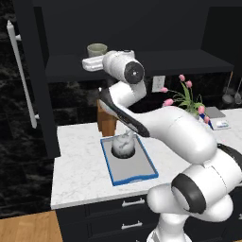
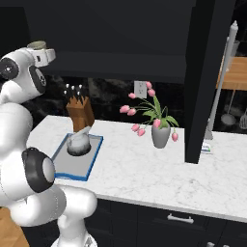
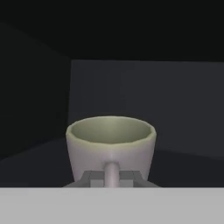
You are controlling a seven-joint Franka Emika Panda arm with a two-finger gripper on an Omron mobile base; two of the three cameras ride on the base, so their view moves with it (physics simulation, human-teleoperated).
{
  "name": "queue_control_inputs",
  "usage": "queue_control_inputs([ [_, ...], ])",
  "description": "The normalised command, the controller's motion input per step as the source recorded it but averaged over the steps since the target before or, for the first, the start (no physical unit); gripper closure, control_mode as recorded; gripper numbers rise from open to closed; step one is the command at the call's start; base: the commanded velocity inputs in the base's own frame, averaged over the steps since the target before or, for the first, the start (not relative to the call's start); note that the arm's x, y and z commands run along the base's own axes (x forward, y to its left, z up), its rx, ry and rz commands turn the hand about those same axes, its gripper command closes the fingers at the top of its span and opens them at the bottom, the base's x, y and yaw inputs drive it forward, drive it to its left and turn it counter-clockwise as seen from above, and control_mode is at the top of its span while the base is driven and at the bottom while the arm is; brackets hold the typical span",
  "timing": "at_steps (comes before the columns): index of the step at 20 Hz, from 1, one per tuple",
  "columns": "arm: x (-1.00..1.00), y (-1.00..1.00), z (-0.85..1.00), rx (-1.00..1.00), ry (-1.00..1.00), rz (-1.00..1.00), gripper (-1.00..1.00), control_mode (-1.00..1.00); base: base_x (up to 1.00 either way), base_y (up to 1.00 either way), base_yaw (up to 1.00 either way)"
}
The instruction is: Pick the kettle from the counter and place it on the tray. Then pick the mug from the cabinet and place it on the tray. Then close the cabinet doors.
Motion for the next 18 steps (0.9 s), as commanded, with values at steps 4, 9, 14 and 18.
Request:
queue_control_inputs([
  [4, -0.37, -0.61, 0.33, -0.06, 0.0, 0.3, 1.0, -1.0, 0.0, 0.0, 0.0],
  [9, -0.31, -0.61, 0.18, -0.04, 0.0, 0.3, 1.0, -1.0, 0.0, 0.0, 0.0],
  [14, -0.44, -0.42, 0.01, -0.04, 0.0, 0.29, 1.0, -1.0, 0.0, 0.0, 0.0],
  [18, -0.41, -0.21, -0.12, -0.05, 0.0, 0.24, 1.0, -1.0, 0.0, 0.0, 0.0],
])
